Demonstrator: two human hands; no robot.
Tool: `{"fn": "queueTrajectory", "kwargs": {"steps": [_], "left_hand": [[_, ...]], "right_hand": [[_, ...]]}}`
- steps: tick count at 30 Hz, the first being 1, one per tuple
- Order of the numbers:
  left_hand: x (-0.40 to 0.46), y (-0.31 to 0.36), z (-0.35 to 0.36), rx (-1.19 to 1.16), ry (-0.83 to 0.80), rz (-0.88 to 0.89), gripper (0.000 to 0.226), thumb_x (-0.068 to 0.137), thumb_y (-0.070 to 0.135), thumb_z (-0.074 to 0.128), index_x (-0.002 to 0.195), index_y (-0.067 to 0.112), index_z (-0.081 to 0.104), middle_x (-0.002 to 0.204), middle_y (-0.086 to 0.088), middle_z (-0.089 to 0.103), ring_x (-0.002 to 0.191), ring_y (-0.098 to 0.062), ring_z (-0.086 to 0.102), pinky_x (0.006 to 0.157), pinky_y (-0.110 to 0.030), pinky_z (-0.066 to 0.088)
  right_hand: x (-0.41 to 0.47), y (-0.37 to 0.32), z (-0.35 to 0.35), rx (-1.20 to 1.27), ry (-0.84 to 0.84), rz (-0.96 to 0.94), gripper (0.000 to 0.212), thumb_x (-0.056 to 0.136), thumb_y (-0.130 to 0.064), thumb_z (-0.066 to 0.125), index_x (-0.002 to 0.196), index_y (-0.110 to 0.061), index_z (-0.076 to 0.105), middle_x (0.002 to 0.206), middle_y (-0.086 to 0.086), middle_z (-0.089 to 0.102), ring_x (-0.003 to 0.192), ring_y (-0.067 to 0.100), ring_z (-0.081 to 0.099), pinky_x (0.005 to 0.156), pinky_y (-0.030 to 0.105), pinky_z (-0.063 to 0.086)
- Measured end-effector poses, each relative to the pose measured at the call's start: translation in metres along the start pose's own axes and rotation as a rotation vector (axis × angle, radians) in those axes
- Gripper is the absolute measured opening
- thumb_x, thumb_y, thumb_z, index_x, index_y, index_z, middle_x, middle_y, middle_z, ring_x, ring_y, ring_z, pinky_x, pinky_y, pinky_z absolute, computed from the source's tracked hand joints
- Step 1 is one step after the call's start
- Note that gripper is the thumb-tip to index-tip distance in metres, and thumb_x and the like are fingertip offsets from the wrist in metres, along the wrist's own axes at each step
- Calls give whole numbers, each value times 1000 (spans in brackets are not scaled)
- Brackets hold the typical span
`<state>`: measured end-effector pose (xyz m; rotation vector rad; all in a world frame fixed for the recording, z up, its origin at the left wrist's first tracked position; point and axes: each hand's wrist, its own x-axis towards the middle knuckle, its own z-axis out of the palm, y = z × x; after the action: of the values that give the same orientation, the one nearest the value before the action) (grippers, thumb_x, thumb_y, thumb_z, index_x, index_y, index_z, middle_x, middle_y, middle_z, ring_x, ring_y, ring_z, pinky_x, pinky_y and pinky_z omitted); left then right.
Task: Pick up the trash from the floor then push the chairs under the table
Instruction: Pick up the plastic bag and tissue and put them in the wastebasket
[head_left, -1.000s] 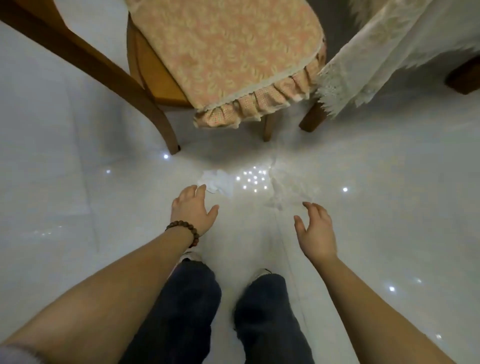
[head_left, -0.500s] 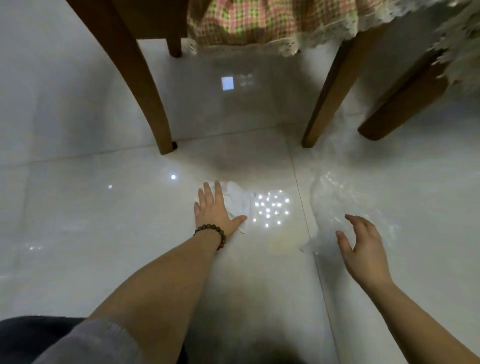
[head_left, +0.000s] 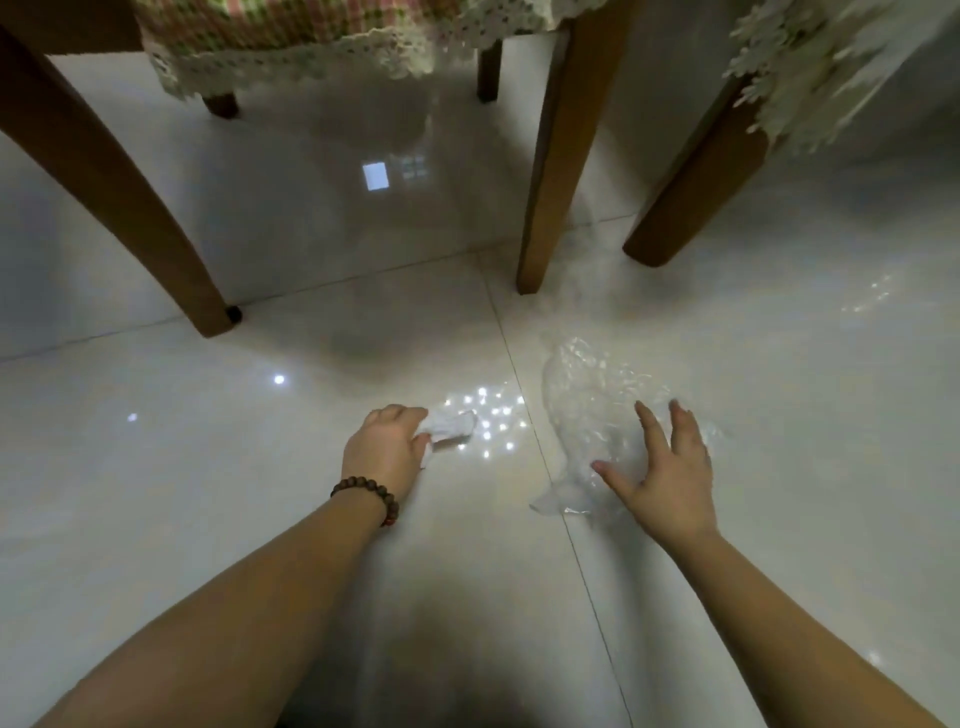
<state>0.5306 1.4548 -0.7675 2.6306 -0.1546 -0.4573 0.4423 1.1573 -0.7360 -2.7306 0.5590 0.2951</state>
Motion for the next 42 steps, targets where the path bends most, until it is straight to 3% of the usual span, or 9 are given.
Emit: {"fn": "queueTrajectory", "kwargs": {"steps": [4, 7, 10, 12, 16, 20, 30, 38, 42], "left_hand": [[-3, 34, -5, -45, 39, 57, 34, 91, 24, 55, 124, 19, 58, 118, -4, 61, 102, -24, 57, 80, -31, 45], [-6, 52, -5, -68, 43, 69, 34, 91, 26, 54, 124, 21, 58, 119, -2, 60, 101, -23, 57, 78, -29, 43], [-10, 59, -4, -71, 47, 66, 33, 91, 26, 54, 123, 21, 58, 119, -1, 60, 99, -22, 58, 77, -28, 44], [-13, 59, -4, -58, 48, 64, 32, 91, 26, 54, 122, 21, 58, 118, -2, 61, 96, -22, 59, 75, -28, 44], [-24, 66, -25, -55, 18, 41, 31, 90, 25, 54, 121, 22, 59, 115, -1, 61, 94, -22, 59, 76, -29, 45], [-54, 90, -87, -102, 12, -8, 29, 89, 23, 54, 117, 23, 61, 112, 0, 62, 90, -20, 58, 73, -28, 43], [-191, 189, -343, -183, 68, -68, 27, 92, 25, 55, 117, 18, 61, 112, -4, 63, 91, -22, 58, 75, -30, 48], [-316, 229, -562, -226, 246, -191, 22, 91, 26, 53, 110, 21, 64, 105, -4, 65, 87, -23, 58, 71, -33, 49], [-366, 219, -633, -238, 371, -260, 22, 88, 22, 54, 107, 24, 66, 104, -3, 65, 91, -26, 60, 72, -33, 48]], "right_hand": [[18, 2, 14, -91, -179, 56, 107, 66, -83, 46, 147, -37, -7, 158, 8, -11, 144, 30, -10, 113, 56, 6], [28, 3, 28, -100, -280, 93, 110, 66, -82, 49, 145, -38, -14, 158, 8, -11, 144, 33, -4, 113, 56, 12], [31, 1, 38, -149, -231, 108, 89, 80, -62, 55, 148, -27, 8, 155, 11, 19, 139, 34, 20, 105, 47, 31], [31, -1, 39, -158, -133, 77, 52, 87, -39, 54, 133, -18, 40, 132, 12, 47, 121, 32, 41, 86, 40, 43], [17, -16, 12, 22, -61, 91, 15, 90, -20, 46, 97, -11, 55, 89, 10, 62, 84, 32, 58, 59, 32, 37], [-19, -53, -65, 193, 43, 56, 18, 93, -23, 48, 107, -15, 55, 84, 3, 66, 73, 27, 60, 61, 35, 49], [-153, -180, -330, 282, 56, -61, 5, 91, -21, 52, 87, -18, 54, 64, 2, 58, 58, 25, 53, 53, 34, 42], [-246, -312, -519, 234, -1, -279, 7, 90, -21, 52, 89, -15, 56, 70, 10, 64, 65, 33, 56, 53, 32, 35], [-277, -383, -566, 201, -16, -406, 11, 90, -23, 51, 86, -13, 55, 76, 11, 65, 70, 35, 57, 57, 38, 45]]}}
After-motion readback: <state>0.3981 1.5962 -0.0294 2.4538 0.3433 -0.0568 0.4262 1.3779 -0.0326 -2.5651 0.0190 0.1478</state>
